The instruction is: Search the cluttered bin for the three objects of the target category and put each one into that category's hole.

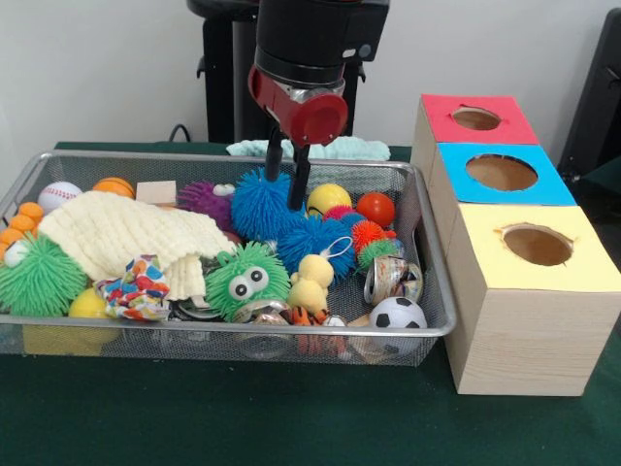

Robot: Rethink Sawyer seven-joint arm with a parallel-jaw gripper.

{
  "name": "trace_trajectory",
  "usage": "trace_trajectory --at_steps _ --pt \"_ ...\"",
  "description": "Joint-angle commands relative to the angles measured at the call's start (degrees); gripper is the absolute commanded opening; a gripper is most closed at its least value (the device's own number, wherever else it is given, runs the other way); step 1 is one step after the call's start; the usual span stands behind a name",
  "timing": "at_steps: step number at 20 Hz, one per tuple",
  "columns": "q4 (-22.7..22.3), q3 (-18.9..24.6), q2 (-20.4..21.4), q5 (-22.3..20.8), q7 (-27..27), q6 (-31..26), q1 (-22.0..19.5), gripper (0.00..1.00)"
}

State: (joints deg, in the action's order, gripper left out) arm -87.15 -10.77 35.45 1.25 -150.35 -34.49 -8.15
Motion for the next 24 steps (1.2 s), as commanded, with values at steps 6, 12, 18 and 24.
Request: trace_trajectory --at_steps 6,12,18,24 --pt "3.0 4.2 -9.8 -2.1 -1.2 4.8 1.3 1.00" --pt "5.1 5.4 -12.5 -4.1 2.1 7.4 0.8 1.00" --pt "7.6 6.5 -15.2 -4.5 2.3 7.8 1.1 1.00" --pt "10.5 4.9 -17.7 -3.8 -1.4 9.8 3.6 1.00"
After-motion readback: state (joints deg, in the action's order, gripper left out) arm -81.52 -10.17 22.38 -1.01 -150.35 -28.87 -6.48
